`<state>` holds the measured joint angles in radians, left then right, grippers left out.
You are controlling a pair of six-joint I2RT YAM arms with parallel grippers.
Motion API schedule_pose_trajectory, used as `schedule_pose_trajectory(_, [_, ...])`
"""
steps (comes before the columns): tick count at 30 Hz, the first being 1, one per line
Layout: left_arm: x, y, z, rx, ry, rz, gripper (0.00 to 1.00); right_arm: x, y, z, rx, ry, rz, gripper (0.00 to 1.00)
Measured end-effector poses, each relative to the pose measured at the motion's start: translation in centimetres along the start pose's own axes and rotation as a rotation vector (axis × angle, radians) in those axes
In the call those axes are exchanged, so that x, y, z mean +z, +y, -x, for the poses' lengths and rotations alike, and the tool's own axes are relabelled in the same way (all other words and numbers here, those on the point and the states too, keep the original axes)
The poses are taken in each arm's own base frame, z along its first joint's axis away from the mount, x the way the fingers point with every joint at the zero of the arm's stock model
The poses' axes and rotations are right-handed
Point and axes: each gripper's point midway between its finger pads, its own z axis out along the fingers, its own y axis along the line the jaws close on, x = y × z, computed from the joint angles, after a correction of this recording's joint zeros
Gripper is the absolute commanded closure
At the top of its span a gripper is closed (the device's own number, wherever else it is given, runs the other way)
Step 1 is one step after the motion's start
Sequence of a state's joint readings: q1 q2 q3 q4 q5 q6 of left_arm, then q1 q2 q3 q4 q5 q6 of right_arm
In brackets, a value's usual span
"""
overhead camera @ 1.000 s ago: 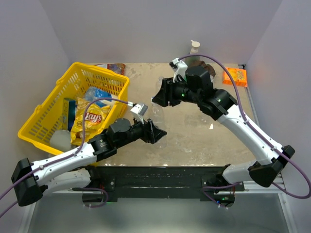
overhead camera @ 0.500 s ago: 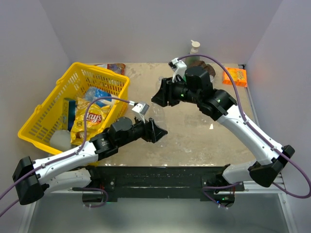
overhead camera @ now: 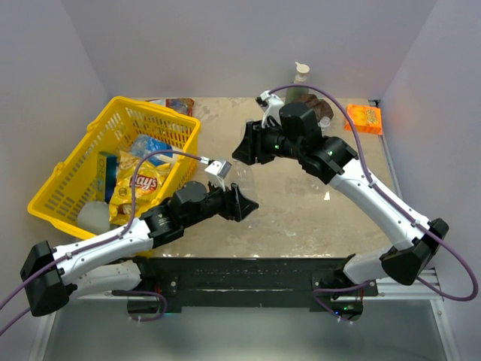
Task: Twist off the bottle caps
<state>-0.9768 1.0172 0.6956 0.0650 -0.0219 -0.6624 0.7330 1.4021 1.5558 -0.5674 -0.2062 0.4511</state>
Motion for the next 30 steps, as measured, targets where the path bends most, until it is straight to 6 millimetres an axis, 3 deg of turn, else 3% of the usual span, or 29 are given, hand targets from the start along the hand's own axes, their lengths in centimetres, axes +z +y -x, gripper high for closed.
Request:
schedule_pose_trajectory(10, [0.0, -0.3, -0.1, 0.002, 0.006, -0.011, 0.72, 0.7, -0.2, -0.4, 0.000, 0.014, -0.007, 0.56])
schedule_pose_trajectory(17, [0.0, -0.5, 0.0, 0.002, 0.004, -0.018, 0.73, 0.7, -0.2, -0.4, -0.006, 0.012, -0.007, 0.78])
schedule_pose_trajectory(20, [-0.1, -0.6, 0.1, 0.002, 0.000, -0.024, 0.73, 0.7, -0.1, -0.3, -0.009, 0.012, 0.000, 0.83])
schedule_pose_trajectory(30, [-2.5, -2.4, 0.4, 0.009, -0.050, -0.161, 0.74, -0.4, 3.0, -0.5, -0.067, 0.065, 0.249, 0.89])
